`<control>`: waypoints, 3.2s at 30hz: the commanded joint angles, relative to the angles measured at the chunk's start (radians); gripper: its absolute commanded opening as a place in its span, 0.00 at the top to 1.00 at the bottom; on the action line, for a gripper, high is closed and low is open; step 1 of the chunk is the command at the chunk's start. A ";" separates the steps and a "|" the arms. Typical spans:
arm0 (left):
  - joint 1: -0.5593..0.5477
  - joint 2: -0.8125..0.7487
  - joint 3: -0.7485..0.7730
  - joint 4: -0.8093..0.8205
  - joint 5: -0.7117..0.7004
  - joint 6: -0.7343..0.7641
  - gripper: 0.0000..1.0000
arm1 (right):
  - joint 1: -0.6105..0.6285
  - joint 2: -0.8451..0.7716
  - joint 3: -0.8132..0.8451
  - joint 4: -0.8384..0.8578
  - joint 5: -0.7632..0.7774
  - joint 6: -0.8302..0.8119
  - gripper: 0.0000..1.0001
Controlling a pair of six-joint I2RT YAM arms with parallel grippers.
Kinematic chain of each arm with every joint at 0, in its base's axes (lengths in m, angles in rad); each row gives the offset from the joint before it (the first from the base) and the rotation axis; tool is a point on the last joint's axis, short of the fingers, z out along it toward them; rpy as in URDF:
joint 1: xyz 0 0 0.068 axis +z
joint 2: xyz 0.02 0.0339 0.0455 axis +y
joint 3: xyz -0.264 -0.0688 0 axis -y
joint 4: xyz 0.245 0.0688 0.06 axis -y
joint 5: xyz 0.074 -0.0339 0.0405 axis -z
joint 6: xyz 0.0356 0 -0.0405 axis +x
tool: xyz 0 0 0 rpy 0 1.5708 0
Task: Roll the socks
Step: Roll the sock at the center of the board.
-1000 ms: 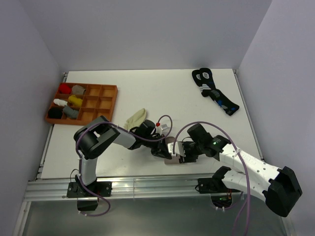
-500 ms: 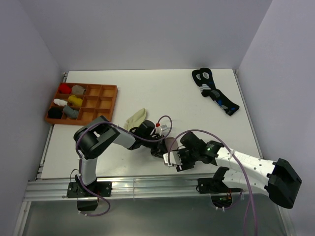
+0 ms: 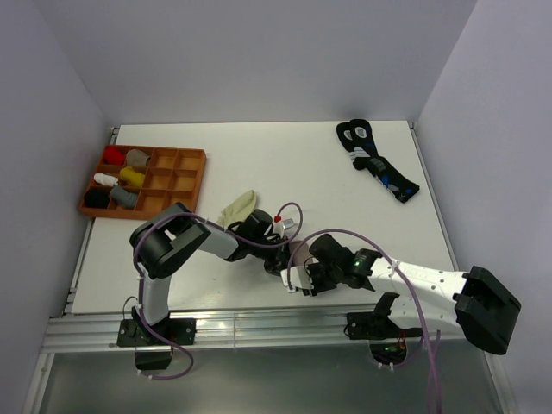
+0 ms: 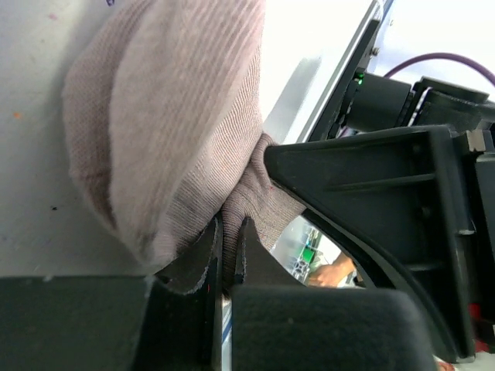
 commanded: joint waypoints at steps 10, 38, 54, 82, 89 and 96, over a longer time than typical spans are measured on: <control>-0.007 -0.074 -0.054 -0.316 -0.339 0.136 0.79 | 0.007 0.168 0.097 -0.087 -0.037 0.038 0.88; 0.032 -0.494 -0.338 -0.143 -0.707 0.038 0.65 | -0.075 0.464 0.342 -0.334 -0.100 0.095 0.91; -0.158 -0.770 -0.448 0.006 -0.836 0.171 0.70 | -0.300 0.998 0.872 -0.814 -0.342 -0.023 0.90; -0.246 -0.393 -0.233 0.219 -0.762 0.461 0.47 | -0.345 1.172 0.998 -0.949 -0.362 -0.055 0.88; -0.246 -0.330 -0.266 0.285 -0.735 0.417 0.55 | -0.349 1.170 0.998 -0.938 -0.365 -0.046 0.88; -0.246 -0.273 -0.279 0.319 -0.704 0.372 0.80 | -0.360 1.152 0.973 -0.905 -0.370 -0.023 0.88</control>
